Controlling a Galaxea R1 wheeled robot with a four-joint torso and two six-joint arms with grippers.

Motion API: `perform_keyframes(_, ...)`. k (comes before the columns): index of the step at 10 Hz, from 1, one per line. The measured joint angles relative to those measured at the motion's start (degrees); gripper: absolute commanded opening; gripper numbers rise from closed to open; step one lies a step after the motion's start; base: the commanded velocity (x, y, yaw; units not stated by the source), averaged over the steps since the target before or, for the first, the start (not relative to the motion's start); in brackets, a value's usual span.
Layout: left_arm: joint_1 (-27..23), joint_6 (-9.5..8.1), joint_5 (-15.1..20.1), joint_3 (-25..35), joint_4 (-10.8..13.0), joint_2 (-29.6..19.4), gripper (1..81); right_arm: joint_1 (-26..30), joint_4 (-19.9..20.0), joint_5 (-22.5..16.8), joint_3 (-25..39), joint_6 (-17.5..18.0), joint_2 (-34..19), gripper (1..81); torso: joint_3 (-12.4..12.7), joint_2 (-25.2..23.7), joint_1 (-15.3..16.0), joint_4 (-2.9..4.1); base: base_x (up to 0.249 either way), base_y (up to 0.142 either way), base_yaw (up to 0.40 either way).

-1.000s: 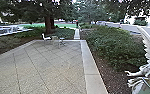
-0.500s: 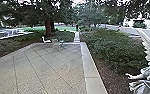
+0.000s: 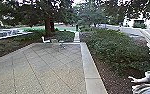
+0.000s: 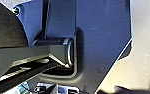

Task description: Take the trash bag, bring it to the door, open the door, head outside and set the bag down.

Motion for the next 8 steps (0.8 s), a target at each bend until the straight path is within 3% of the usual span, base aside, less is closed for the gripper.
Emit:
perform_keyframes(6, -0.11, -0.09, 0.0, -0.09, 0.02, -0.35, 1.0, -0.12, -1.21, -0.5, 0.22, -0.05, 0.33, 81.1, -0.02, 0.04, 0.06, 0.07, 0.015, 0.0, 0.0)
perform_keyframes(7, 0.04, -0.2, 0.05, -0.11, 0.0, -0.35, 1.0, -0.12, -1.21, -0.59, 0.22, -0.05, 0.33, 81.1, -0.02, 0.04, 0.03, 0.66, 0.0, 0.0, 0.0)
perform_keyframes(8, -0.07, -0.22, 0.0, -0.07, 0.0, -0.51, 1.0, -0.12, -1.21, -0.59, 0.2, -0.05, 0.28, 81.1, -0.02, 0.04, 0.03, 2.01, 0.0, 0.0, 0.0)
